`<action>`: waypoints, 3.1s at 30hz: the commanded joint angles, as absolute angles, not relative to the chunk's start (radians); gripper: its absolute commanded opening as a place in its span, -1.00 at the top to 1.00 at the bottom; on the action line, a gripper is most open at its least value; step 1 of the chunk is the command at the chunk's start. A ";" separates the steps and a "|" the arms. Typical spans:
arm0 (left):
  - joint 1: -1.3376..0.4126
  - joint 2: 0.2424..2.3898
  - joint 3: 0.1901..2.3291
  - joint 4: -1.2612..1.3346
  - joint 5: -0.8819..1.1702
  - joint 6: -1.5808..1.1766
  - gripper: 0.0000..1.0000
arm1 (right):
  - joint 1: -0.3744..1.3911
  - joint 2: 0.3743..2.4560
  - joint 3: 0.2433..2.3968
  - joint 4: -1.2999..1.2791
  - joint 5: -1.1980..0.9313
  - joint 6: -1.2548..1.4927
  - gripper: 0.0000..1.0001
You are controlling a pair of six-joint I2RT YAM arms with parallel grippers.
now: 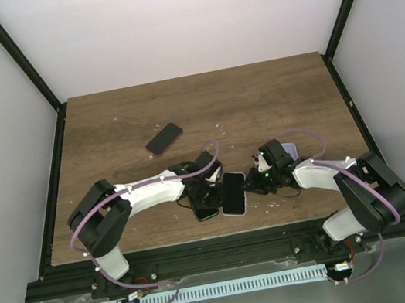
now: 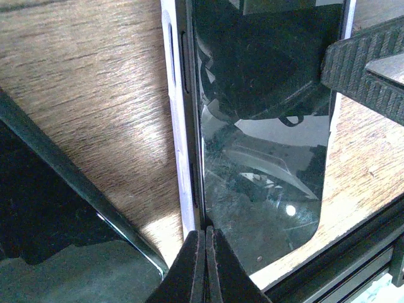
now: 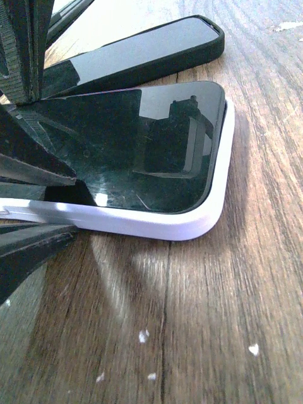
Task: Put the phone into the phone case
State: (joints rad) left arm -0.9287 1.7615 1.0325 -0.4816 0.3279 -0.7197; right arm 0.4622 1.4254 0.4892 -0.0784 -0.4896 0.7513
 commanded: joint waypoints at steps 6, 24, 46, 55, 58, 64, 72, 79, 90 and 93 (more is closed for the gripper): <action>-0.946 1.798 1.002 -0.278 0.411 -0.810 0.91 | 0.494 1.521 0.560 -0.013 -0.386 0.621 0.71; -0.881 1.728 0.960 -0.255 0.439 -0.829 0.76 | 0.579 1.152 0.541 -0.376 -0.396 0.756 0.96; -0.895 1.754 0.921 -0.205 0.497 -0.839 0.78 | 0.724 1.321 0.426 -0.225 -0.315 0.891 0.99; -0.895 1.714 0.947 -0.251 0.487 -0.839 0.76 | 0.724 1.151 0.512 -0.381 -0.289 0.905 0.99; -0.894 1.713 0.942 -0.249 0.498 -0.844 0.75 | 0.726 1.114 0.473 -0.389 -0.311 0.930 0.99; -0.898 1.729 0.931 -0.233 0.517 -0.849 0.72 | 0.726 1.096 0.441 -0.370 -0.318 0.956 0.99; -0.926 1.728 0.943 -0.284 0.548 -0.867 0.67 | 0.733 1.183 0.378 -0.281 -0.293 0.976 0.99; -0.978 1.760 0.929 -0.264 0.559 -0.885 0.66 | 0.733 1.213 0.351 -0.252 -0.241 0.987 0.99; -0.960 1.803 0.981 -0.285 0.456 -0.836 0.78 | 0.733 1.113 0.432 -0.379 -0.172 0.949 0.95; -0.938 1.728 0.983 -0.283 0.451 -0.834 0.69 | 0.731 1.084 0.520 -0.448 -0.111 0.890 0.63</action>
State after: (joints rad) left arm -0.9764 1.7977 0.9516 -0.3054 0.5190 -0.8539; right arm 0.7235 1.1164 0.4183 -0.2810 -0.2291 0.9581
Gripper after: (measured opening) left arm 0.133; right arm 0.113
